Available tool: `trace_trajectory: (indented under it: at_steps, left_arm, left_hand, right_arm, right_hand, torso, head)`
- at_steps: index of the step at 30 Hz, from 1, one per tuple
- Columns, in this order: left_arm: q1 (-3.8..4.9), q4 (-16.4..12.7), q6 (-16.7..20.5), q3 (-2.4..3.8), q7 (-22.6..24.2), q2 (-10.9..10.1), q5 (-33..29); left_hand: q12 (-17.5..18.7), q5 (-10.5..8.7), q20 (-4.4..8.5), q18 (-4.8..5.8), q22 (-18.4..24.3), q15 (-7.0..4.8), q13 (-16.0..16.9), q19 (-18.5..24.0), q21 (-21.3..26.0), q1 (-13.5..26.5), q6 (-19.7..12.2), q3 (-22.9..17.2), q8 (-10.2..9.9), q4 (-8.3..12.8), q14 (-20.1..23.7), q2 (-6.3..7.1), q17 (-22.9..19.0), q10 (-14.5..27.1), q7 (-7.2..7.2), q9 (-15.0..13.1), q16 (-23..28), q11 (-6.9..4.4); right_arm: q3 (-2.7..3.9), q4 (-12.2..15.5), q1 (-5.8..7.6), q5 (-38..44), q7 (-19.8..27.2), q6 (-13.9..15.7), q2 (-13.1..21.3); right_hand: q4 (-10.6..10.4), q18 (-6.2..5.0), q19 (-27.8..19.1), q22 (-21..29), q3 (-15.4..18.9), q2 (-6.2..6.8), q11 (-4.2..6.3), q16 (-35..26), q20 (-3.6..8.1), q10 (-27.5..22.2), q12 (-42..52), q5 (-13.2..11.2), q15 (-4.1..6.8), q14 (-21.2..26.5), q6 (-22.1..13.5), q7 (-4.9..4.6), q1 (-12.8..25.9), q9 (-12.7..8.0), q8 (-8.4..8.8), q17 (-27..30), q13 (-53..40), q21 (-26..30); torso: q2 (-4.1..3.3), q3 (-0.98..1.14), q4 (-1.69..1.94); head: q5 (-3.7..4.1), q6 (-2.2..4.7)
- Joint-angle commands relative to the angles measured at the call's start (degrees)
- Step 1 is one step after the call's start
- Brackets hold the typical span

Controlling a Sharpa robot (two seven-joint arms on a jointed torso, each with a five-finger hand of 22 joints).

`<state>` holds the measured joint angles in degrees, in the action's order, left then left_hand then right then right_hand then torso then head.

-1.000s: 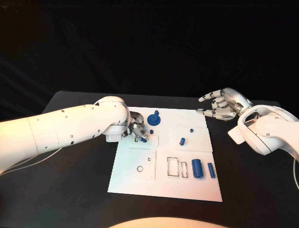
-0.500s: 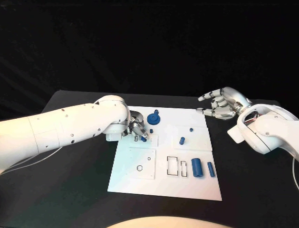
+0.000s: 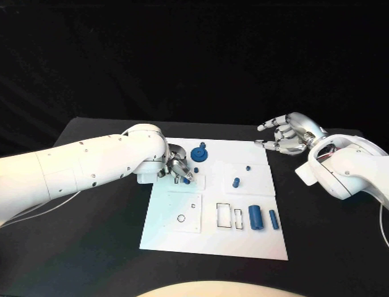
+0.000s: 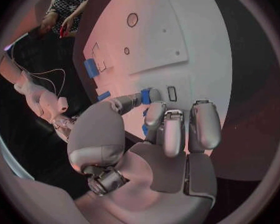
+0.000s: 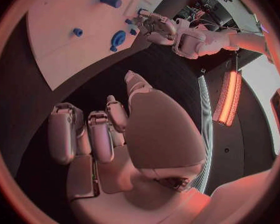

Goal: Assemble the parts on the task board

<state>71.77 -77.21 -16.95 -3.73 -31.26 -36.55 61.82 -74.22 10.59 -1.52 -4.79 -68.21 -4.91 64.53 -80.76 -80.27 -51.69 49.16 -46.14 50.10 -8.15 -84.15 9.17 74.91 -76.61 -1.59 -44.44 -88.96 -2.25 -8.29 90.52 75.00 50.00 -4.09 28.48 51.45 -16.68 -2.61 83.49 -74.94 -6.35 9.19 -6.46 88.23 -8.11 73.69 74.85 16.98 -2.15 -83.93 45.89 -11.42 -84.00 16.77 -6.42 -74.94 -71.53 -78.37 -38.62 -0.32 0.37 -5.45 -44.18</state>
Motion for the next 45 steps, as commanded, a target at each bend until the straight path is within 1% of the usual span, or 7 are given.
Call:
trace_trajectory:
  at_steps: [1, 7, 17, 30, 36, 40, 45]
  left_arm:
    - [-0.23, -0.19, -1.59, -0.13, 0.47, 0.34, -0.87]
    - [-0.22, -0.11, -1.70, -0.14, 0.46, 0.32, -0.81]
    - [-0.22, 0.18, -1.49, -0.14, 0.45, 0.30, -0.74]
    - [-0.21, 0.59, -1.54, -0.14, 0.44, 0.37, -0.65]
    - [-0.21, 0.70, -1.88, -0.14, 0.42, 0.44, -0.63]
    - [-0.21, 0.72, -2.11, -0.14, 0.41, 0.42, -0.49]
    - [-0.22, 0.73, -2.21, -0.14, 0.42, 0.30, -0.21]
  left_hand:
    - [-0.36, -0.24, 0.47, 0.47, -0.07, -0.45, 0.08, -0.07, 0.17, 0.70, 0.36, 0.72, -0.34, -0.31, -5.23, 0.11, 12.85, -0.40, -0.01, 0.02, 0.06, 0.02]
    - [-0.32, -0.28, 0.49, 0.48, -0.13, -0.47, 0.06, -0.10, 0.16, 1.28, 0.53, 1.63, -0.42, -0.94, -5.23, 0.11, 12.88, -0.40, 0.02, 0.00, 0.05, 0.00]
    - [-0.28, -0.38, 0.50, 0.48, -0.12, -0.48, 0.09, -0.11, 0.21, 2.48, 0.82, 2.96, -0.64, -2.65, -5.24, -0.80, 12.90, -0.42, 0.03, 0.02, 0.04, -0.01]
    - [-0.22, -0.30, 0.51, 0.49, -0.19, -0.49, 0.03, -0.14, 0.20, 2.65, 0.92, 3.06, -0.68, -3.08, -5.23, -1.41, 12.85, -0.39, 0.07, 0.00, 0.06, -0.04]
    - [-0.17, -0.54, 0.51, 0.50, -0.21, -0.47, -0.01, -0.15, 0.21, 3.11, 0.93, 4.09, -0.73, -3.38, -5.22, -0.71, 12.82, -0.35, 0.02, -0.06, 0.07, 0.00]
    - [-0.15, -0.67, 0.49, 0.51, -0.25, -0.45, 0.04, -0.17, 0.22, 3.80, 1.11, 6.17, -0.77, -4.16, -5.23, 0.09, 12.86, -0.37, -0.02, -0.15, 0.05, 0.04]
    - [-0.15, -0.73, 0.49, 0.51, -0.29, -0.46, 0.11, -0.19, 0.25, 4.11, 1.25, 8.82, -0.88, -5.21, -5.21, 0.54, 12.82, -0.41, 0.00, -0.22, 0.07, 0.03]
  right_arm:
    - [0.01, 0.08, -0.03, 0.56, 0.43, -0.58, 0.03]
    - [0.01, 0.10, -0.03, 0.58, 0.43, -0.56, 0.07]
    - [0.01, 0.11, -0.03, 0.59, 0.47, -0.52, 0.09]
    - [0.01, 0.04, -0.03, 0.59, 0.51, -0.58, 0.09]
    - [0.01, 0.01, -0.04, 0.59, 0.55, -0.60, 0.06]
    - [0.01, -0.01, -0.04, 0.59, 0.60, -0.59, 0.07]
    - [0.01, -0.03, -0.04, 0.59, 0.64, -0.56, 0.10]
  right_hand:
    - [0.09, -0.34, -0.33, -7.75, -0.31, -0.34, 0.10, -0.31, 0.19, -0.18, -0.17, 0.20, 0.19, -4.57, 0.25, 0.05, 0.43, -0.01, -0.35, -8.92, 0.05, 0.20]
    - [0.09, -0.34, -0.33, -7.75, -0.31, -0.34, 0.10, -0.31, 0.19, -0.18, -0.17, 0.20, 0.19, -4.57, 0.25, 0.05, 0.43, -0.01, -0.35, -8.92, 0.05, 0.20]
    - [0.09, -0.34, -0.32, -7.74, -0.43, -0.28, 0.12, -0.33, 0.23, -0.12, -0.11, 0.21, 0.23, -4.56, 0.29, 0.08, 0.56, -0.07, -0.36, -8.88, 0.03, 0.24]
    - [0.08, -0.35, -0.36, -7.70, -0.46, -0.30, 0.13, -0.36, 0.24, -0.12, -0.11, 0.21, 0.23, -4.54, 0.30, 0.08, 0.61, -0.09, -0.36, -8.80, 0.05, 0.31]
    - [0.08, -0.35, -0.36, -7.70, -0.46, -0.30, 0.13, -0.36, 0.24, -0.12, -0.11, 0.21, 0.23, -4.54, 0.30, 0.08, 0.61, -0.09, -0.36, -8.80, 0.05, 0.31]
    - [0.05, -0.35, -0.35, -7.71, -0.48, -0.29, 0.13, -0.36, 0.25, -0.12, -0.10, 0.20, 0.24, -4.55, 0.32, 0.09, 0.73, -0.11, -0.37, -8.81, 0.06, 0.31]
    - [0.05, -0.35, -0.35, -7.71, -0.48, -0.29, 0.13, -0.36, 0.25, -0.12, -0.10, 0.20, 0.24, -4.55, 0.32, 0.09, 0.73, -0.11, -0.37, -8.81, 0.06, 0.31]
  torso:
    - [0.00, -0.01, 0.02]
    - [-0.03, -0.03, 0.02]
    - [0.01, -0.03, 0.02]
    - [-0.03, 0.00, 0.04]
    - [0.00, 0.01, 0.01]
    - [0.02, -0.01, 0.02]
    - [0.02, -0.02, 0.01]
  head:
    - [0.02, 0.05]
    - [0.04, 0.02]
    - [0.03, 0.08]
    - [0.04, 0.06]
    - [0.03, -0.07]
    - [0.04, -0.14]
    - [0.05, -0.13]
